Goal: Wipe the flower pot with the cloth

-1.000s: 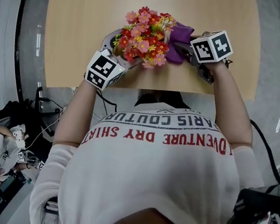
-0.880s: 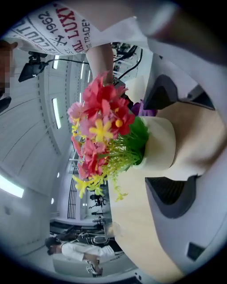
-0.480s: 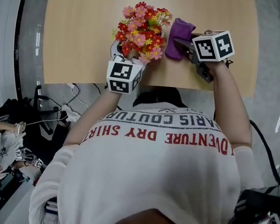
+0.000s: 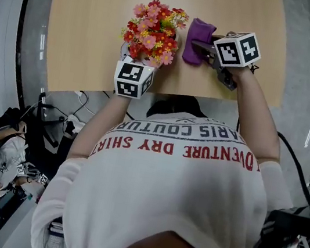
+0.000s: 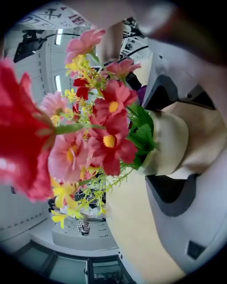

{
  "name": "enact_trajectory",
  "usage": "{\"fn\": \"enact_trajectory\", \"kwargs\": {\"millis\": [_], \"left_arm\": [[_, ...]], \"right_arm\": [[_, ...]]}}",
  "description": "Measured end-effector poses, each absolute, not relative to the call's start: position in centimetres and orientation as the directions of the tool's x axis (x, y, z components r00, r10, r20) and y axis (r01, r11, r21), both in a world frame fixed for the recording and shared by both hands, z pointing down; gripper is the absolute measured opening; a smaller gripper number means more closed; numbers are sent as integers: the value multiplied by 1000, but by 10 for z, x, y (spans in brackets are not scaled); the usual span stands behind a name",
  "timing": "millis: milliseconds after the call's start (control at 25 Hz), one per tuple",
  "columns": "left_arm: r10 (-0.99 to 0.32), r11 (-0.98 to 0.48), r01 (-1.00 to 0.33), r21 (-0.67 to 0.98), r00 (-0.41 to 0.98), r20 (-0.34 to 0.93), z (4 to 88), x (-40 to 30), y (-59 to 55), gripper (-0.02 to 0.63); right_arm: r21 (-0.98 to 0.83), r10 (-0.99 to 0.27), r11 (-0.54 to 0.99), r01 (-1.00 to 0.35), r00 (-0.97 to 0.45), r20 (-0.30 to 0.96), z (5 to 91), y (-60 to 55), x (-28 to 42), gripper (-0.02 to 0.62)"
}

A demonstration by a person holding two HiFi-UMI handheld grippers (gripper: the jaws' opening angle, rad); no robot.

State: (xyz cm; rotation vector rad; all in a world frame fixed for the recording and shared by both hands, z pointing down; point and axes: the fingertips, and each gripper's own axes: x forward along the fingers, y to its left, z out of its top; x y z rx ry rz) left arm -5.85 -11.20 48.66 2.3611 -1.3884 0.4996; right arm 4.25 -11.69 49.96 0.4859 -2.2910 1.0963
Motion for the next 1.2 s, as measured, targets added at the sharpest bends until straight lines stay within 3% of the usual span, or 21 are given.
{"fn": "enact_trajectory", "kwargs": {"millis": [520,920,1200], "left_arm": [[-475,-782,-612,119,708,523,487,-59,-110,463],[-424,-819,-562,120,732,534,483,-54,-116,463],[-423,-820,-559,124,737,527,480,-53,-117,463]], "right_arm": [[-632,-17,628,-455,-819,573,487,-108,31,63],[-690,37,625,-365,-869,494,463,-105,15,63],[-674,69,609,-417,-820,569,487,-106,11,63]]}}
